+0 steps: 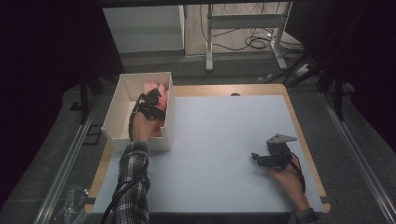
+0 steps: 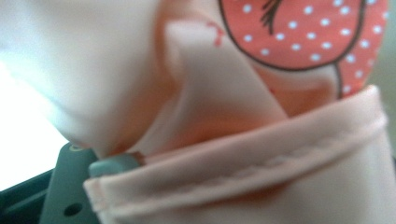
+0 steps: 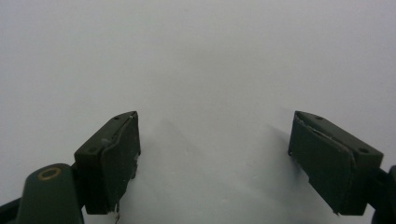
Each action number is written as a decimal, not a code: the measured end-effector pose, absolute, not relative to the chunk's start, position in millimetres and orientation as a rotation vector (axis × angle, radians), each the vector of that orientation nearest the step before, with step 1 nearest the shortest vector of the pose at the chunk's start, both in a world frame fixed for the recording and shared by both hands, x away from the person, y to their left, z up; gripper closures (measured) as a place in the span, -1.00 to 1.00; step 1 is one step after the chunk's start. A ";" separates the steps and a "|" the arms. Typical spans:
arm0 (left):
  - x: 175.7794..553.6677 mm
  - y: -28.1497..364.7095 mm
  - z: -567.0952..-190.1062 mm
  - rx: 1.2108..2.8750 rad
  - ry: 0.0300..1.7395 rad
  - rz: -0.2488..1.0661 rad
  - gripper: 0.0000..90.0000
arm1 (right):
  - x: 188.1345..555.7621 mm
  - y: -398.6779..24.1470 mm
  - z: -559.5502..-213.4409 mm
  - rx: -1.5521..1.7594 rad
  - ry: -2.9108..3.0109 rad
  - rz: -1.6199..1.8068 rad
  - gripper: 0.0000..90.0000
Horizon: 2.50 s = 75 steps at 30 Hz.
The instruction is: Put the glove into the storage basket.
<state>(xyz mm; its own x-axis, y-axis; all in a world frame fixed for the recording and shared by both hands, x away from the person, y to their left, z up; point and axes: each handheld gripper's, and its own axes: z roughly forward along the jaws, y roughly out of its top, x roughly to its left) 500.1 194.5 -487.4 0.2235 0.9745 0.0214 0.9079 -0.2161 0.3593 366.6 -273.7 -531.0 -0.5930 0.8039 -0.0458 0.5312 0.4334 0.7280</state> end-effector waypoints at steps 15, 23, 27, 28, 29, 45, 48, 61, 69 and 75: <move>499.5 199.3 -492.4 2.224 1.815 0.324 -0.82 | 366.6 -273.7 -531.1 1.134 2.304 0.965 -0.62; 491.7 201.5 -481.2 2.192 1.789 0.334 -0.86 | 366.6 -273.7 -531.1 1.134 2.304 0.964 -0.62; 486.4 201.9 -474.6 2.182 1.769 0.343 -0.86 | 366.6 -273.7 -531.1 1.133 2.304 0.964 -0.62; 485.0 202.3 -473.4 2.182 1.760 0.344 -0.86 | 366.5 -273.7 -531.1 1.134 2.304 0.964 -0.62; 483.6 202.8 -472.1 2.178 1.753 0.342 -0.86 | 366.6 -273.7 -531.1 1.133 2.303 0.964 -0.62; 463.0 205.6 -449.2 2.127 1.670 0.398 -0.89 | 366.5 -273.7 -531.1 1.133 2.304 0.963 -0.62; 459.9 205.6 -445.1 2.126 1.656 0.409 -0.88 | 366.5 -273.6 -531.1 1.134 2.304 0.964 -0.62; 443.5 209.5 -428.9 2.052 1.555 0.450 -0.90 | 366.5 -273.7 -531.1 1.133 2.304 0.962 -0.62; 434.1 208.3 -418.8 2.021 1.493 0.467 -0.90 | 366.5 -273.6 -531.1 1.132 2.303 0.963 -0.62; 426.2 203.4 -409.9 2.014 1.435 0.479 -0.90 | 366.5 -273.6 -531.1 1.132 2.304 0.962 -0.62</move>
<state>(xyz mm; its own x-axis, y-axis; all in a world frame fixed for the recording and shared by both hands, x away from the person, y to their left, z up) 426.2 203.4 -409.9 0.3462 0.9364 -0.0568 0.7144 -0.2239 0.6630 366.5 -273.6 -531.1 -0.5932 0.8035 -0.0490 0.5299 0.4356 0.7277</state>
